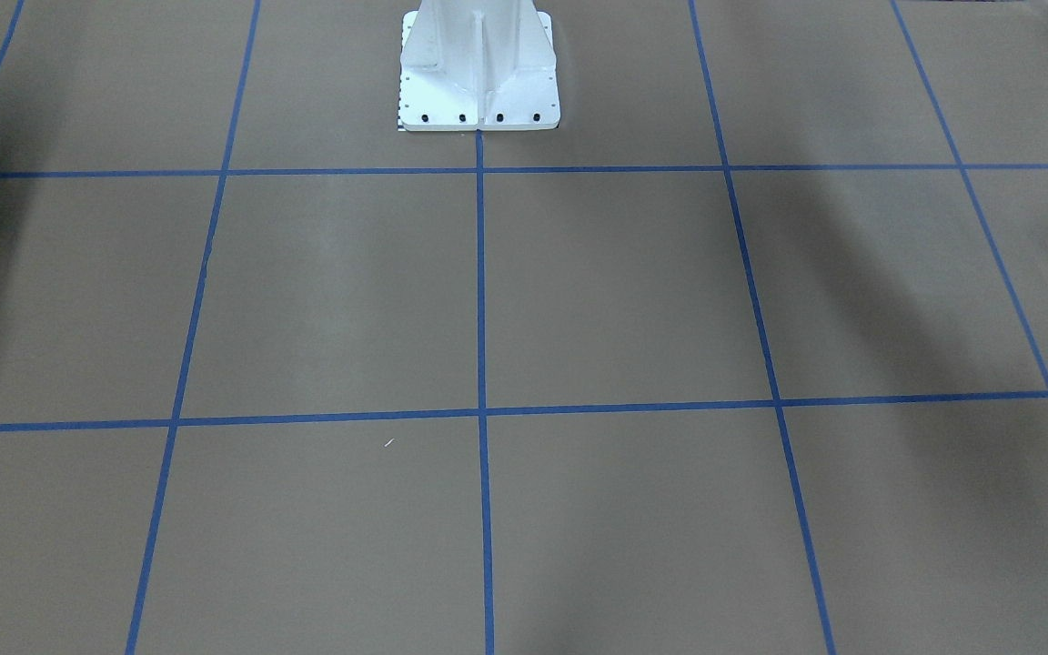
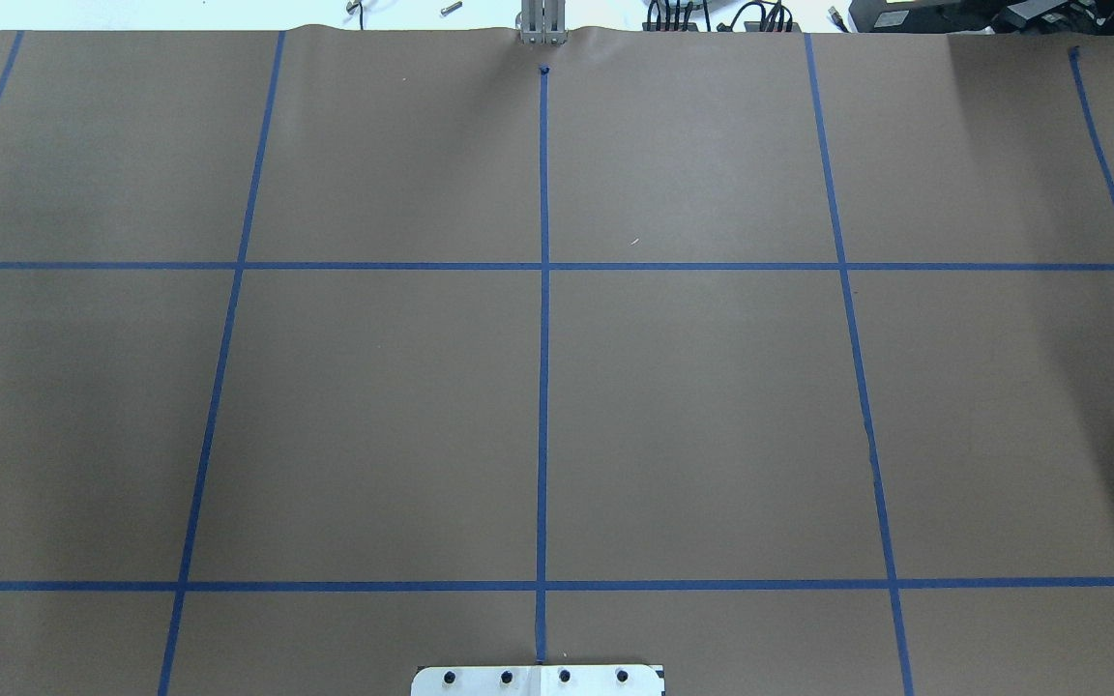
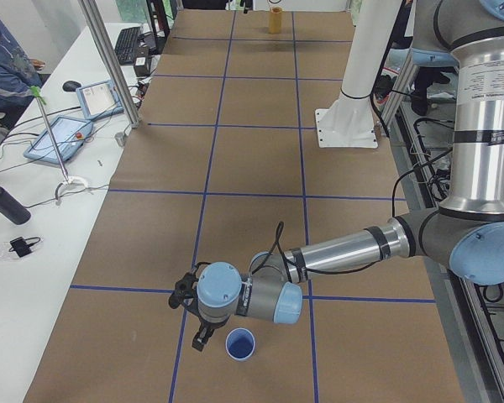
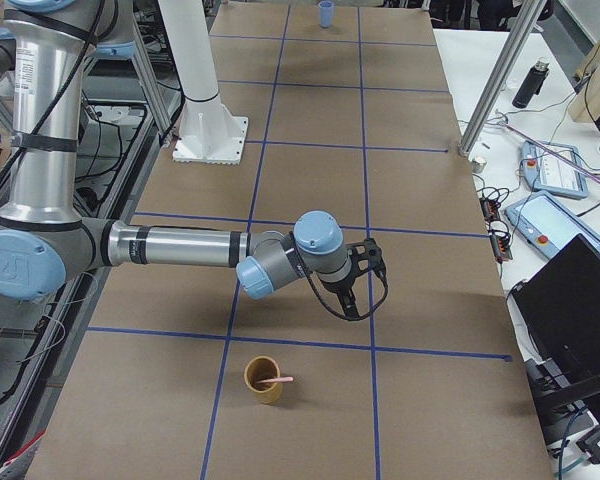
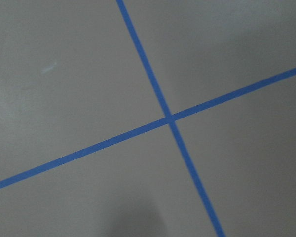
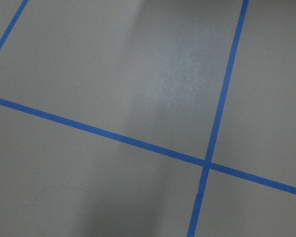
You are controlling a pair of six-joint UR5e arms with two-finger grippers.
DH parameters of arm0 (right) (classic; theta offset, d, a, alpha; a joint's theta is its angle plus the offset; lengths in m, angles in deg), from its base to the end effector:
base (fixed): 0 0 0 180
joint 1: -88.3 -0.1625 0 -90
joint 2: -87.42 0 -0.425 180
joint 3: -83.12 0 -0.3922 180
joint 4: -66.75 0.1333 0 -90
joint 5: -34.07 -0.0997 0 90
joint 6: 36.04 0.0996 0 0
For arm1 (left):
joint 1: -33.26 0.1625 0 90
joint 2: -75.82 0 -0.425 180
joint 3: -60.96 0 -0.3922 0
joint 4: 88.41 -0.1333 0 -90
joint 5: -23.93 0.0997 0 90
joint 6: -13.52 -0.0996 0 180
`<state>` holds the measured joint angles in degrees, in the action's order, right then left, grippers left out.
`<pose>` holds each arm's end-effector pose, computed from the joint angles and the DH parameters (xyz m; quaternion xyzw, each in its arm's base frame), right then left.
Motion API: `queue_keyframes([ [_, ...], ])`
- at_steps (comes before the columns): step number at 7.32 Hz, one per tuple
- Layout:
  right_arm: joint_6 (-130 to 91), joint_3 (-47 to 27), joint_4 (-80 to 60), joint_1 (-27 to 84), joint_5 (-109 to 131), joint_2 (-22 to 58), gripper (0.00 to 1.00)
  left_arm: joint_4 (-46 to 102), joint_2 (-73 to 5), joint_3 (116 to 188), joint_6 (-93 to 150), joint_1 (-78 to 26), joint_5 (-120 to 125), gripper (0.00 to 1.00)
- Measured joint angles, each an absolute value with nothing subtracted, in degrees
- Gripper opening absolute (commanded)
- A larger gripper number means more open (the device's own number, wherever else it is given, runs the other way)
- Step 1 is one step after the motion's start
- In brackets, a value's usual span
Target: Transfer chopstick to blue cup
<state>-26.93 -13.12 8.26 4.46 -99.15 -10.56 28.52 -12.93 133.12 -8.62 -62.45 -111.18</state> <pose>0.0158 -0.4600 0.6088 0.1894 -0.3845 -0.0714 0.9007 -0.1092 -0.4611 0.7717 0.1534 0.3562 0.1576 0.9082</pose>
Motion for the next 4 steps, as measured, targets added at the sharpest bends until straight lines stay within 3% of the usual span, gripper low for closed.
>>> queue_keyframes([
  [4,-25.4,-13.1,8.4,4.7,-100.6,-10.5,1.00,27.6,-12.1,128.3,-5.9,-64.4,-111.5,0.98],
])
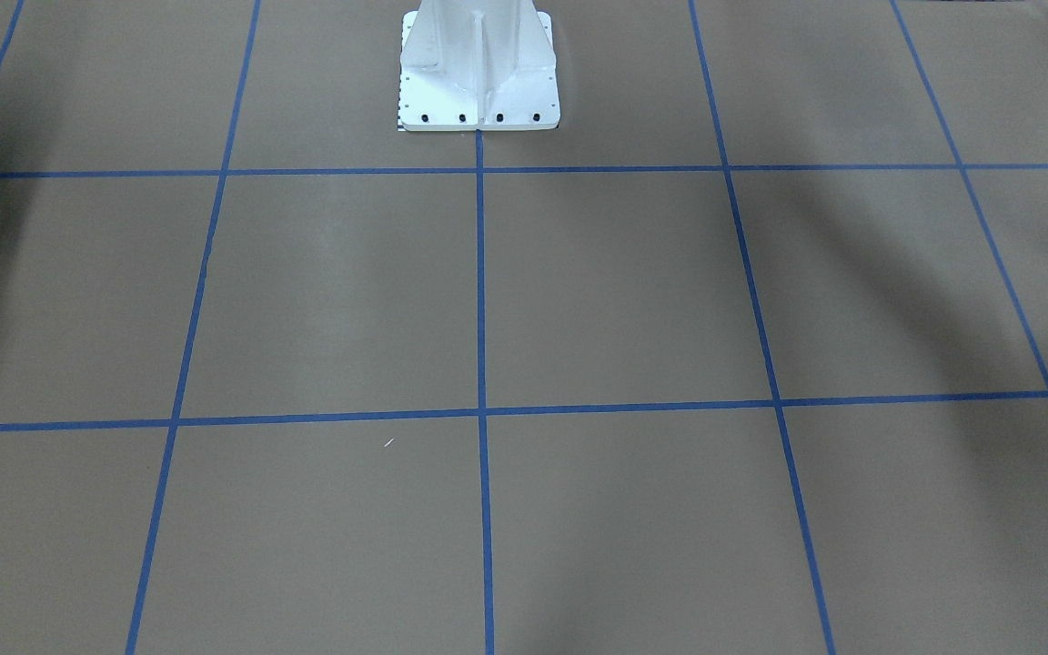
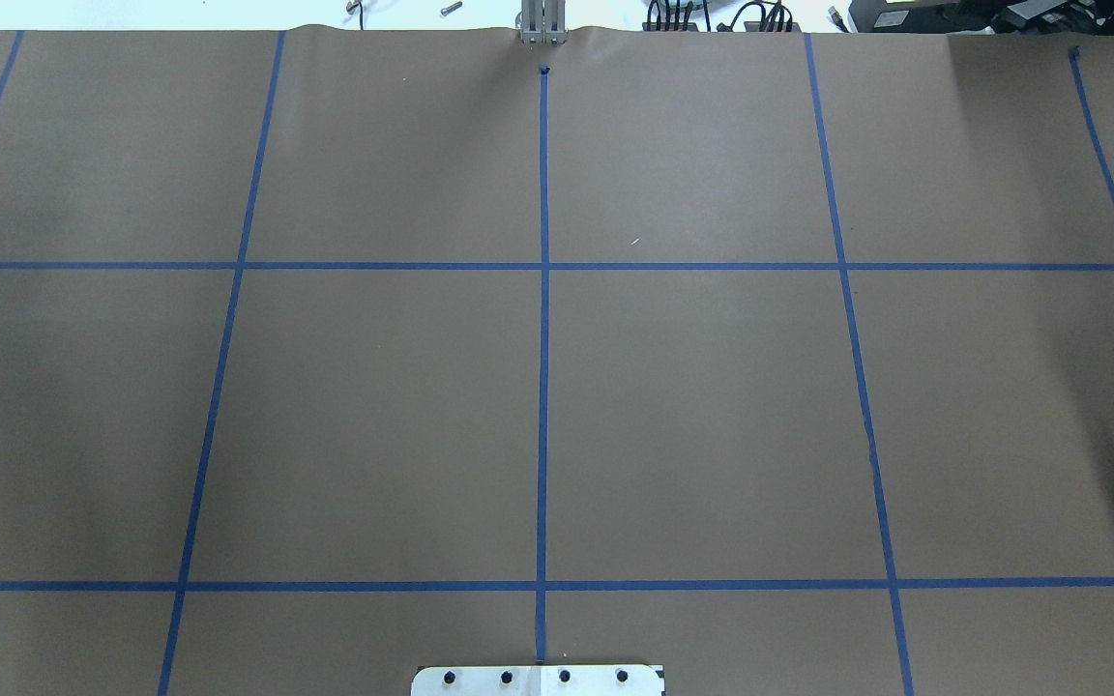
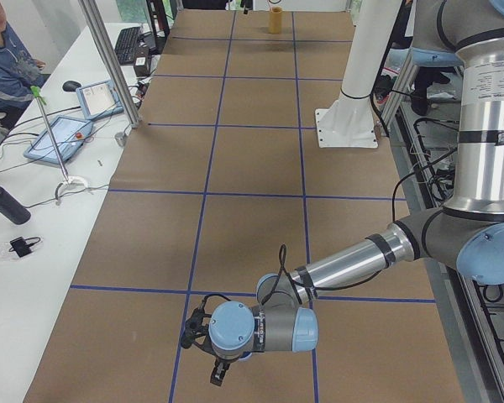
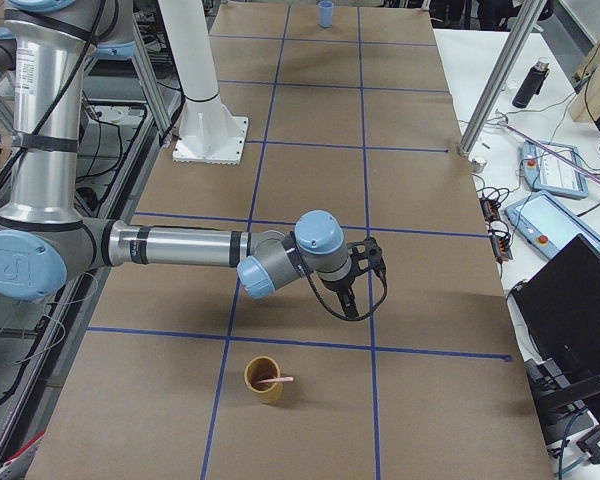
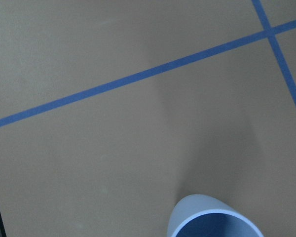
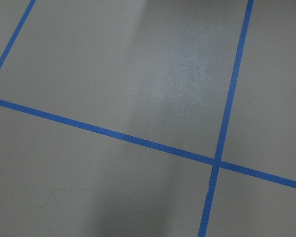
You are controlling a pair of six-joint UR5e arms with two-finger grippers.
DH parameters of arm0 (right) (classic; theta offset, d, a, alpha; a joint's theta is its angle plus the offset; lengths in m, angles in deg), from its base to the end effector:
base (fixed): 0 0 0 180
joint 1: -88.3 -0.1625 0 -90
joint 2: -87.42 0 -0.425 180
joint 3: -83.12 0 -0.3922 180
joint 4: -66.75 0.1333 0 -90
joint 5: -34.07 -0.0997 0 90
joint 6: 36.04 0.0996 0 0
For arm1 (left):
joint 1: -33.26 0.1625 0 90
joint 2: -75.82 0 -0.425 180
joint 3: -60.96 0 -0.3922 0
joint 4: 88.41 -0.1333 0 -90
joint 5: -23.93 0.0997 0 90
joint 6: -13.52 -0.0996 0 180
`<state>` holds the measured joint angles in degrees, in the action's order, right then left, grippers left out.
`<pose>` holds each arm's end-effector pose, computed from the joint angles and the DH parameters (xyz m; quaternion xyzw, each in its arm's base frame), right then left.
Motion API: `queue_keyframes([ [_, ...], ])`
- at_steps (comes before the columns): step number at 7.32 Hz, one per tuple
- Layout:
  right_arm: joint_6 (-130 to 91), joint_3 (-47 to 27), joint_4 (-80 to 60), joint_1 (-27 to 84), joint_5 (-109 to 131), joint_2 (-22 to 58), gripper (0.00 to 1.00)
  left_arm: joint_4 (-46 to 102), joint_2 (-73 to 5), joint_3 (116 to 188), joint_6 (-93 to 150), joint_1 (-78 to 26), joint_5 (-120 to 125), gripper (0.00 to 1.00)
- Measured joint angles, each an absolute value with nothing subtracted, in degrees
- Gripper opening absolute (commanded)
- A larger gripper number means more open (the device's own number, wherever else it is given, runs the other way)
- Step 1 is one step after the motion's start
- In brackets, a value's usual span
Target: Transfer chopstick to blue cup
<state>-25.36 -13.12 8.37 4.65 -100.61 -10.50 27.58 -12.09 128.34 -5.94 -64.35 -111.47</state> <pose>0.0125 -0.4594 0.6066 0.1819 -0.3985 -0.0644 0.8966 -0.1204 -0.4299 0.8189 0.1003 0.3728 0.0995 0.9171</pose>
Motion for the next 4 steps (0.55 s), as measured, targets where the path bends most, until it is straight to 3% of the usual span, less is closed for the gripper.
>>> queue_keyframes([
  [4,-24.8,-13.0,8.3,4.7,-100.8,-10.5,1.00,28.0,-12.6,124.1,-3.5,-64.2,-111.2,0.97],
])
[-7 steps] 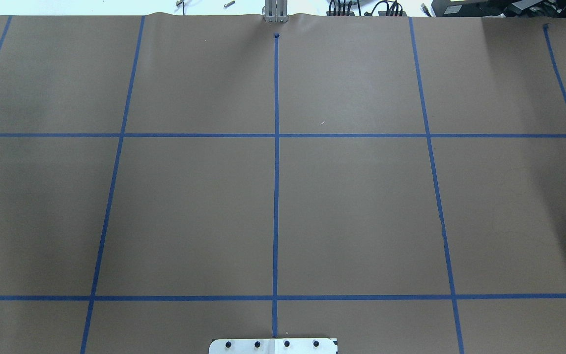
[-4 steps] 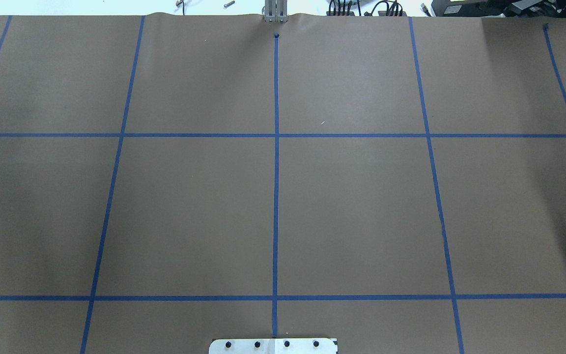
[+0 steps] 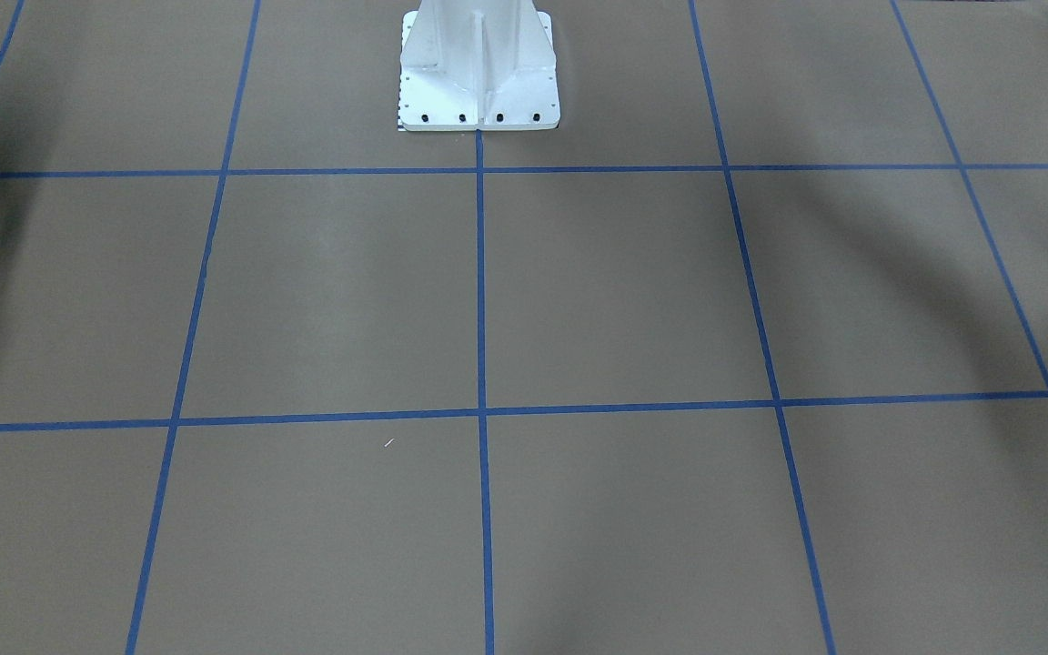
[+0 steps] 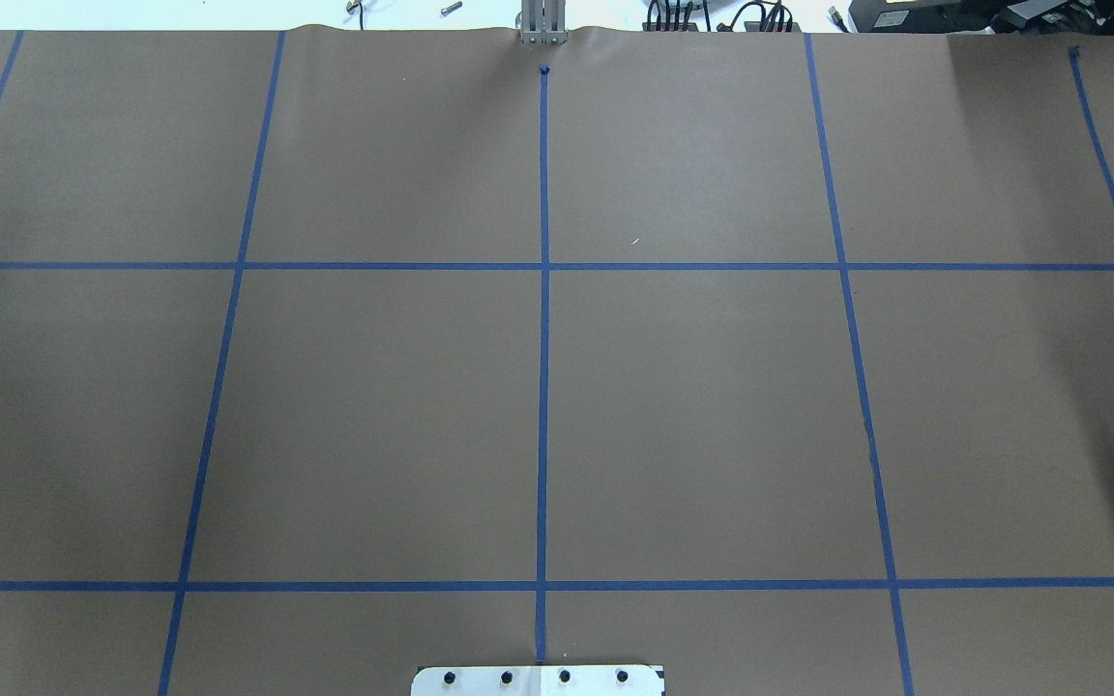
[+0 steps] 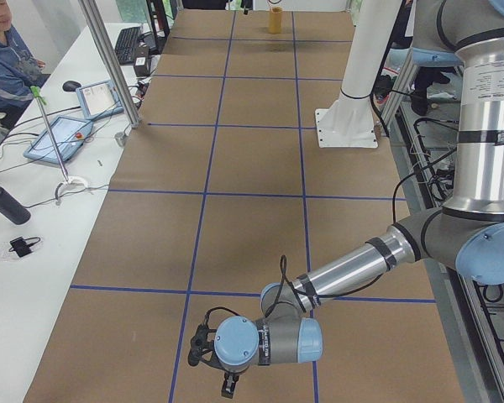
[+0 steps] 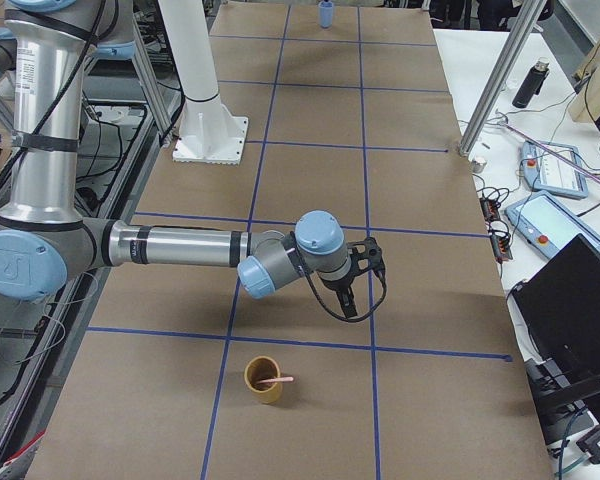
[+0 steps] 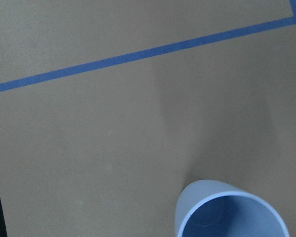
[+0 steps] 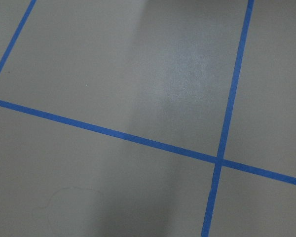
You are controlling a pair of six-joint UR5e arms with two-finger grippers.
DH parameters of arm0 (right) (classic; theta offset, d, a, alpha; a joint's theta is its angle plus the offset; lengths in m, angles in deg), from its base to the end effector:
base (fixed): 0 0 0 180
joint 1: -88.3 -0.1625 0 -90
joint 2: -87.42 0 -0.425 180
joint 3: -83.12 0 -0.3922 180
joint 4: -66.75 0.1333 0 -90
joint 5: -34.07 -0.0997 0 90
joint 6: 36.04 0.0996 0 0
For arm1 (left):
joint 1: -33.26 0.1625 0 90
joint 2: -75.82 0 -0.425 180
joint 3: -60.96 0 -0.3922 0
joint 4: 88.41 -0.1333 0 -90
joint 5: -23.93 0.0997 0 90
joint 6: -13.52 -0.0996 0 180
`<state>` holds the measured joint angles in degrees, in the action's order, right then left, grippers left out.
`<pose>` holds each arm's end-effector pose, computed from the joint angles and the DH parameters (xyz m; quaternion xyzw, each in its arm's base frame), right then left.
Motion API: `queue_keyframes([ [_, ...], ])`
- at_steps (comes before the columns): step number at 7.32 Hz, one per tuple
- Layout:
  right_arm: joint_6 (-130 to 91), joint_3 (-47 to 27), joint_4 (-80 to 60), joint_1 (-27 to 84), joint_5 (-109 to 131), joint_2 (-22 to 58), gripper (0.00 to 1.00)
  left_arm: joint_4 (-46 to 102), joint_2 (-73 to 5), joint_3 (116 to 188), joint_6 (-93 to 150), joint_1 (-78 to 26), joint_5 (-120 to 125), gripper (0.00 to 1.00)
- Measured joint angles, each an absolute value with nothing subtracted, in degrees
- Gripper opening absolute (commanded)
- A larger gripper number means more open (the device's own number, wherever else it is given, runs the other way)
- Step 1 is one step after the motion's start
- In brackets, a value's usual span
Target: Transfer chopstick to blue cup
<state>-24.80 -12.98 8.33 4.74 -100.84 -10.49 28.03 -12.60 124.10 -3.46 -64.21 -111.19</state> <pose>0.0115 -0.4593 0.6076 0.1779 -0.4012 -0.0606 0.8965 -0.1181 -0.4185 0.8478 0.0655 0.3783 0.0699 0.9207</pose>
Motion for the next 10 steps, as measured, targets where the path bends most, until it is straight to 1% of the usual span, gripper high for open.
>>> queue_keyframes([
  [2,-24.8,-12.8,8.3,4.8,-100.8,-10.5,1.00,28.0,-12.8,123.0,-1.5,-64.0,-111.3,0.85],
  [3,-24.8,-12.7,8.3,4.9,-100.8,-10.5,1.00,28.0,-12.8,122.8,-1.0,-63.9,-111.4,0.84],
  [4,-24.8,-12.5,8.3,4.9,-100.8,-10.5,1.00,28.0,-12.9,122.8,-0.8,-63.8,-111.5,0.77],
  [5,-24.8,-12.4,8.3,4.9,-100.8,-10.5,1.00,28.0,-12.9,122.7,-0.7,-63.7,-111.7,0.64],
  [7,-24.8,-12.3,8.3,5.0,-100.8,-10.5,1.00,28.0,-13.0,122.7,1.0,-63.5,-112.1,0.03],
  [8,-24.8,-12.3,8.3,5.0,-100.8,-10.5,1.00,28.0,-13.1,122.8,2.4,-63.3,-112.6,0.00],
  [10,-24.8,-12.3,8.3,5.0,-100.8,-10.5,1.00,27.9,-13.8,123.0,3.4,-62.5,-113.0,0.00],
])
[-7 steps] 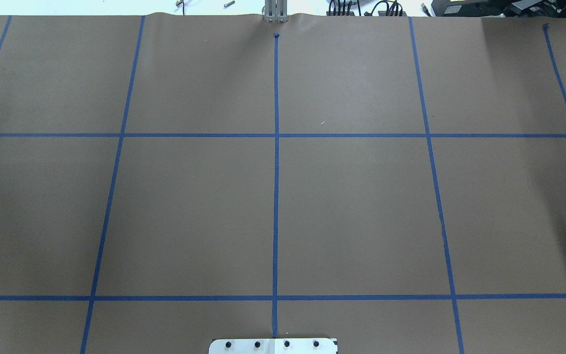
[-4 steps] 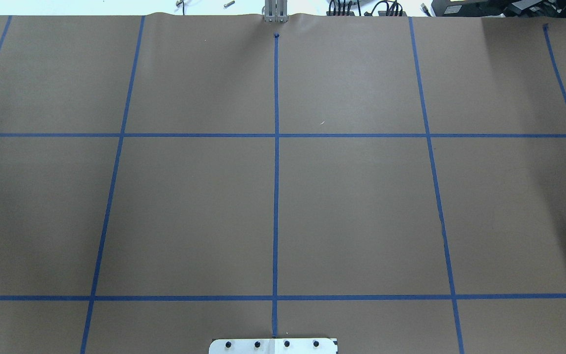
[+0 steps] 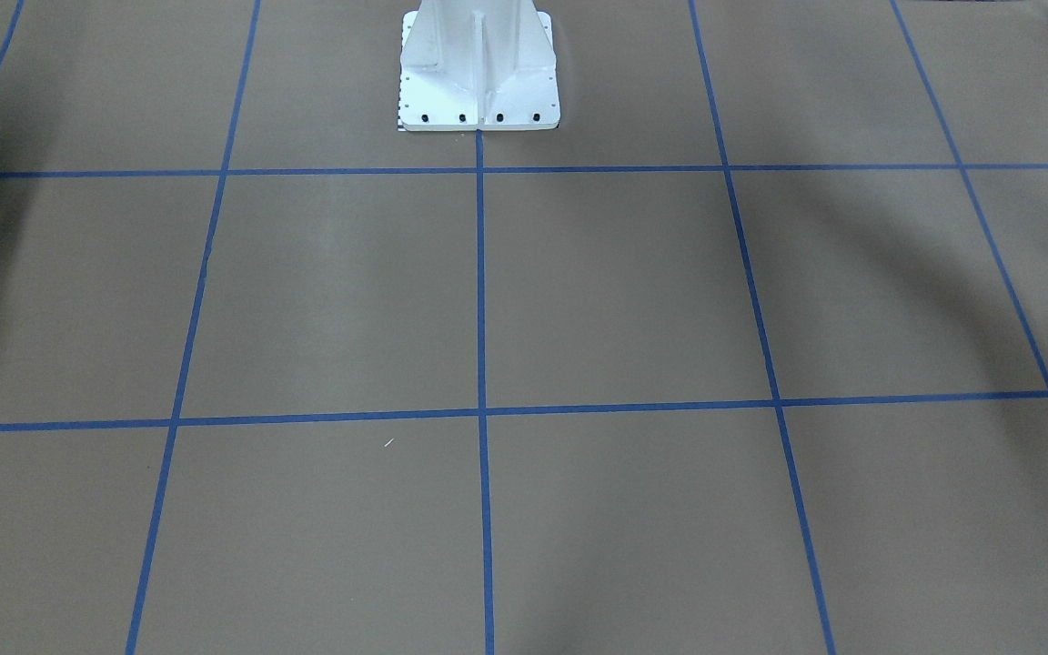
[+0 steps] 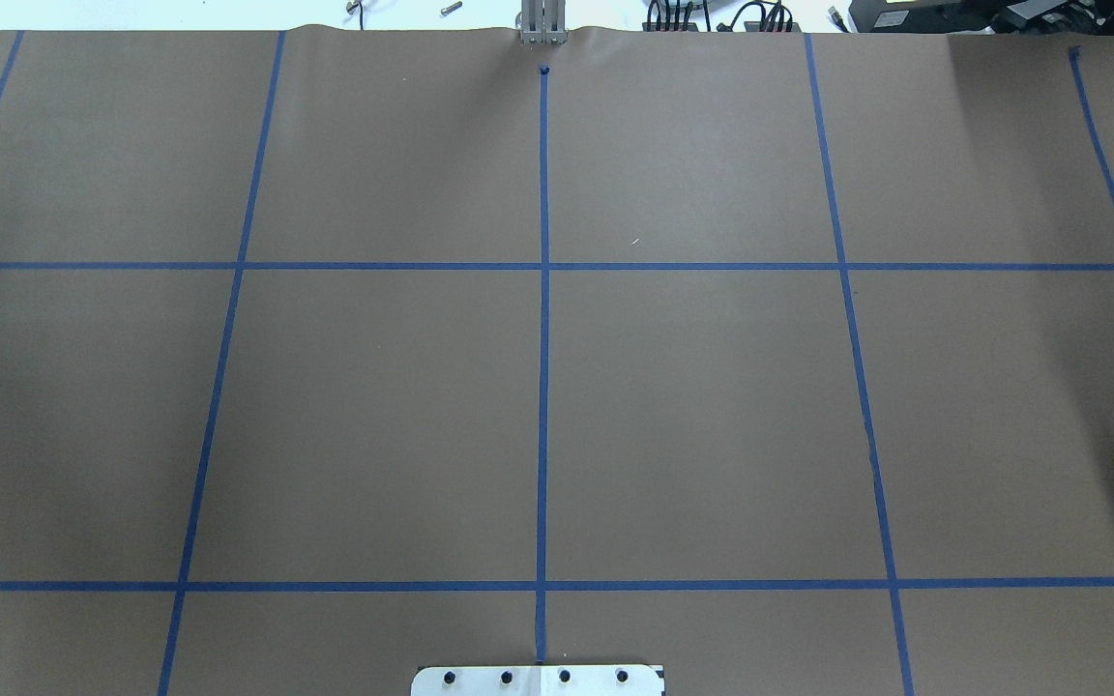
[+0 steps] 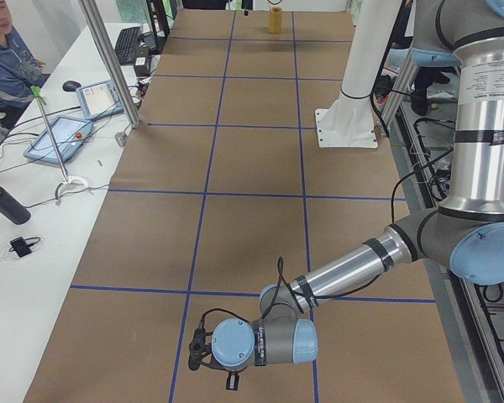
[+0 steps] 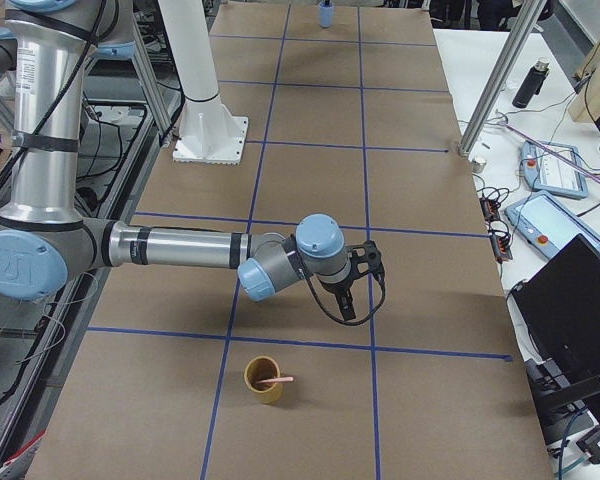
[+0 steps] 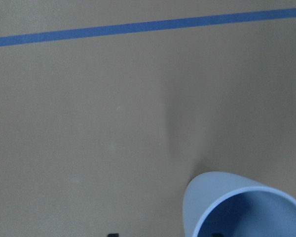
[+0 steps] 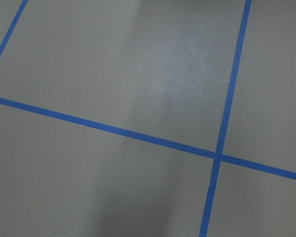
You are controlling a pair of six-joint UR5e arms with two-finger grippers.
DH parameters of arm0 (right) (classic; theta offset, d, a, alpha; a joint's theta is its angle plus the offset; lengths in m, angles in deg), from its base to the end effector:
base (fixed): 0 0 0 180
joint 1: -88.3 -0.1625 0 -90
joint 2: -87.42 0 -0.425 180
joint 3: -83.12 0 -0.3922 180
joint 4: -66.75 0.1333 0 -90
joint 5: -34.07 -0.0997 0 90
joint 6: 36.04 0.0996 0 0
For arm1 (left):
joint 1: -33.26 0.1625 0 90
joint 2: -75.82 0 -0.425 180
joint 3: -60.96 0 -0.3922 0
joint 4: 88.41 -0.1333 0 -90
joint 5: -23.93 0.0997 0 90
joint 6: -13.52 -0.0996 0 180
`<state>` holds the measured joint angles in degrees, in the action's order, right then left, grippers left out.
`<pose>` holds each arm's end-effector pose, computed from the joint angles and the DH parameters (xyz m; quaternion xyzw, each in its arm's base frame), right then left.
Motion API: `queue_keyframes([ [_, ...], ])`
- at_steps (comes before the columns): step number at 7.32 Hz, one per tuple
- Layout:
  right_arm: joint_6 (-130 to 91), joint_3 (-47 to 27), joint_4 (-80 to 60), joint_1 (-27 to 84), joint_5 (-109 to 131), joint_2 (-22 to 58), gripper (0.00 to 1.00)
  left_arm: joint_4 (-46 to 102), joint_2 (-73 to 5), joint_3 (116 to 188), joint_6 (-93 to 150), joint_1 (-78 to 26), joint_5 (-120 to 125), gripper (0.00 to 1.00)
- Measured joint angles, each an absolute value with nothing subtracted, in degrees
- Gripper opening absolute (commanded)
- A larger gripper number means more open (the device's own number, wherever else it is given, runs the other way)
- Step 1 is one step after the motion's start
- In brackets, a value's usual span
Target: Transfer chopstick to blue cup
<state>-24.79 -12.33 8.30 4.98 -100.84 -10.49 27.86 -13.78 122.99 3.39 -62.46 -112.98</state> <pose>0.0097 -0.4590 0.6135 0.1717 -0.4014 -0.0602 0.8977 -0.1040 -0.4310 0.8455 0.0382 0.3965 0.0280 0.9168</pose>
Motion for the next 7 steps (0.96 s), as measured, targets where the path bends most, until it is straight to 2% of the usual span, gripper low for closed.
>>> queue_keyframes([
  [2,-24.8,-12.3,8.3,5.0,-100.8,-10.5,1.00,25.9,-15.5,126.3,6.1,-62.0,-117.3,0.00],
  [5,-24.8,-12.3,8.3,5.0,-100.8,-10.5,1.00,5.3,-15.9,146.0,10.2,-61.4,-127.9,0.00],
  [7,-24.8,-12.4,8.3,5.1,-100.8,-10.5,1.00,0.7,-19.4,157.4,25.9,-55.1,-128.6,0.00],
])
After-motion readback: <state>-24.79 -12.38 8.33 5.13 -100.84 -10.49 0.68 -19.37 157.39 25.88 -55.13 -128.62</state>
